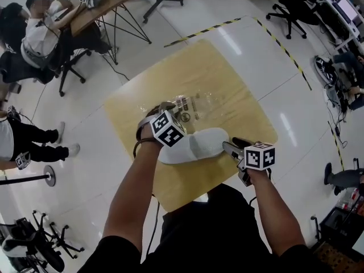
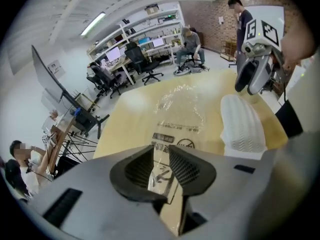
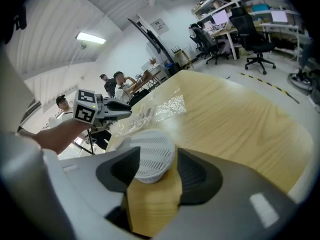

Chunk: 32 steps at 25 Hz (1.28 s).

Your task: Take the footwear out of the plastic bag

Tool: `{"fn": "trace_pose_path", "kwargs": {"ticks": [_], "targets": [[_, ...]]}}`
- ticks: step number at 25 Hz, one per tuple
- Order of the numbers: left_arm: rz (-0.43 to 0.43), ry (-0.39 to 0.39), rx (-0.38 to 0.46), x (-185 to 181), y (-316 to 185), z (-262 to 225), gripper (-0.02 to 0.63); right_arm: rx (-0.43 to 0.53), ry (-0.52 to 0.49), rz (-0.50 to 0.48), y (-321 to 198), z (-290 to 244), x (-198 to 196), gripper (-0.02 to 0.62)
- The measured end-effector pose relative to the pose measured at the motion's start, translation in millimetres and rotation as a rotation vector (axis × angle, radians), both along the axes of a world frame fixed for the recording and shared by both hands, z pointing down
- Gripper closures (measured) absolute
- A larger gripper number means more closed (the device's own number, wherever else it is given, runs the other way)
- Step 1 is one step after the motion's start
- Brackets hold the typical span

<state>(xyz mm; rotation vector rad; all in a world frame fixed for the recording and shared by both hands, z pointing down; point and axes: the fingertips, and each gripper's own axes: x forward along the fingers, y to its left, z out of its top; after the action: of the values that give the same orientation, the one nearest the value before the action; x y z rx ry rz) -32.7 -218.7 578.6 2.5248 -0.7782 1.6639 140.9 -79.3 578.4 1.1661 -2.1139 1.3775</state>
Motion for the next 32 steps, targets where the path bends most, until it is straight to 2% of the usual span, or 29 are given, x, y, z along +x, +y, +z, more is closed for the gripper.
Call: {"fn": "trace_pose_path", "kwargs": {"ticks": [4,7,9,11,12,13,15,17,20,23,26,29,32], "targets": [[-0.077,0.195,0.043,-17.9,14.8,-49.7,0.499,0.038,0.065,0.04,21.7,-17.4,4.1,0.319],[-0.134,0.4,0.044,-33.9,47.3,-93.3,0.503,0.116,0.034,0.084,47.9,-50.9,-6.4,0.326],[-0.19,0.586,0.005,-41.3,81.9,-123.1,0.542,0.202,-0.05,0.146,68.7,-86.4,-16.9,0.427],[-0.27,0.77,-0.071,-48.5,122.8,-143.0,0.597,0.274,-0.162,0.23,92.3,-121.3,-27.4,0.546],[-0.311,0.834,-0.119,-51.4,145.0,-146.6,0.598,0.296,-0.214,0.265,105.1,-135.6,-32.5,0.59],[-0.342,0.872,-0.171,-52.5,168.5,-146.5,0.598,0.31,-0.257,0.291,118.4,-147.6,-37.6,0.594],[-0.359,0.889,-0.272,-47.7,217.7,-142.4,0.6,0.319,-0.324,0.311,144.3,-165.6,-49.1,0.594],[-0.341,0.889,-0.34,-40.4,264.7,-143.0,0.6,0.307,-0.378,0.29,169.6,-178.2,-64.7,0.594],[-0.333,0.907,-0.351,-38.5,318.3,-158.9,0.6,0.313,-0.406,0.202,204.6,-197.7,-90.7,0.594],[-0.309,0.901,-0.3,-41.5,353.9,-181.3,0.6,0.343,-0.33,0.101,230.8,-210.0,-103.7,0.594],[-0.295,0.862,-0.193,-55.9,378.3,-200.1,0.6,0.383,-0.212,0.0,256.3,-221.1,-106.5,0.595],[-0.354,0.843,-0.083,-59.4,406.2,-214.8,0.6,0.447,-0.138,-0.084,294.8,-237.8,-88.4,0.595],[-0.424,0.873,-0.04,-47.0,452.2,-221.8,0.6,0.526,-0.101,-0.138,346.6,-250.4,-64.1,0.595]]}}
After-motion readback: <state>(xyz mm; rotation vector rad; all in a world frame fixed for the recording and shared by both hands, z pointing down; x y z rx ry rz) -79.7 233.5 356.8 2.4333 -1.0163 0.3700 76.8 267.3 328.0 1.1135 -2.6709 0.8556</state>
